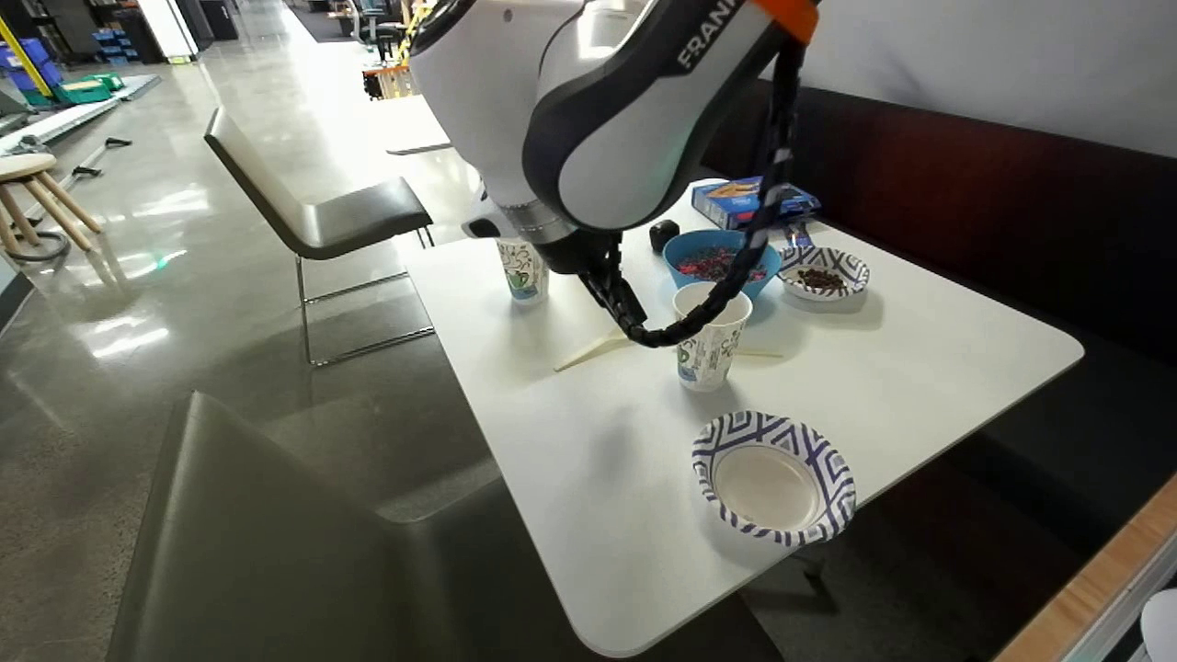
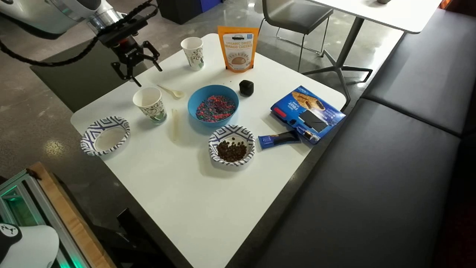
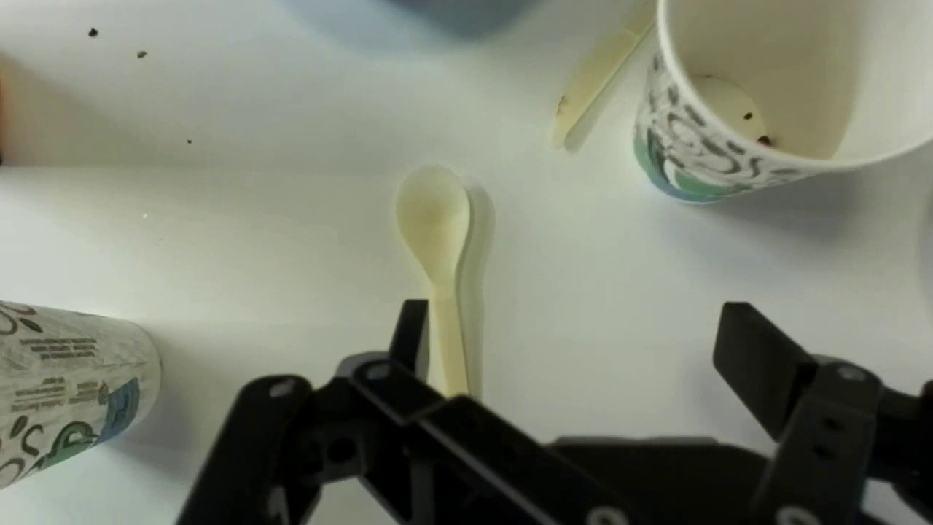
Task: Use the plastic spoon to put some of the contents of the blue bowl into the paper cup next to the orange packet
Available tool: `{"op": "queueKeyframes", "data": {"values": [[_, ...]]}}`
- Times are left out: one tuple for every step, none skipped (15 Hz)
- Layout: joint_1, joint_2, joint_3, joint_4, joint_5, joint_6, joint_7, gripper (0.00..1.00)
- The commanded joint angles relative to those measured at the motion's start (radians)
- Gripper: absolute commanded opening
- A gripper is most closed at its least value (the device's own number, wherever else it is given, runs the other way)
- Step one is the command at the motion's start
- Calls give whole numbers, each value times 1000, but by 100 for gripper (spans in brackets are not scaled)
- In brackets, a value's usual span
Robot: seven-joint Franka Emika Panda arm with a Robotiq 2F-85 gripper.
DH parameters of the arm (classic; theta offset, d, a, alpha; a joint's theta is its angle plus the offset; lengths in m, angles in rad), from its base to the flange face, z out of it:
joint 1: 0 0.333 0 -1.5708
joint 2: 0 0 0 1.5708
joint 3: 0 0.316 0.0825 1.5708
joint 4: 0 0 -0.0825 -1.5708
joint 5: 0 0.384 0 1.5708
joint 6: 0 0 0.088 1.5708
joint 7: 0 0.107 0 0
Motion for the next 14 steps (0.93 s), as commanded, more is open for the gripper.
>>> {"op": "queueKeyframes", "data": {"values": [[11, 121, 8, 131, -42, -67, -16, 100], [15, 144, 5, 155, -49, -79, -14, 100], [16, 166, 4, 176, -52, -88, -14, 100], [17, 188, 2, 196, -54, -99, -13, 100], [17, 206, 2, 213, -55, -107, -13, 100], [17, 221, 1, 229, -57, -113, -11, 100], [17, 235, -1, 242, -63, -114, -13, 100], [16, 249, -4, 254, -68, -115, -13, 100], [17, 260, -6, 264, -76, -111, -8, 100], [22, 270, -13, 275, -99, -101, -1, 100], [18, 281, -11, 285, -103, -98, -5, 96], [16, 292, -12, 298, -111, -98, -7, 89], [18, 301, -14, 309, -121, -97, -6, 87], [18, 309, -14, 320, -124, -103, -7, 82]]}}
